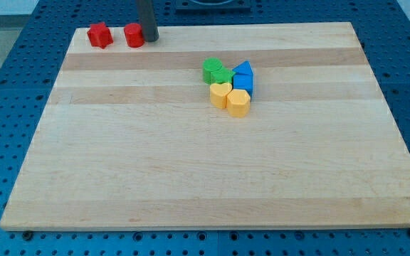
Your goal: Push the green circle upwards
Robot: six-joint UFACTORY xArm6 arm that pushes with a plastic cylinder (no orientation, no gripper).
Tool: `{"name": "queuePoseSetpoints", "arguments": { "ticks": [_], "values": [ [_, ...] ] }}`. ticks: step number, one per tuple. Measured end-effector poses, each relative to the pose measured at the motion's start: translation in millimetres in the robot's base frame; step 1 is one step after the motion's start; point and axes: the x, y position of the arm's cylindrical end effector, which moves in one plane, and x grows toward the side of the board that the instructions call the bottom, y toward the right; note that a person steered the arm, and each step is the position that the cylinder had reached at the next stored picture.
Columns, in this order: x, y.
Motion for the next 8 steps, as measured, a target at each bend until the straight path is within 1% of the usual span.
{"name": "queuePoseSetpoints", "arguments": {
  "ticks": [2,3,4,6,7,8],
  "values": [
    [0,-13],
    [4,8],
    [30,27],
    [115,28],
    [135,53],
    [146,87]
  ]
}}
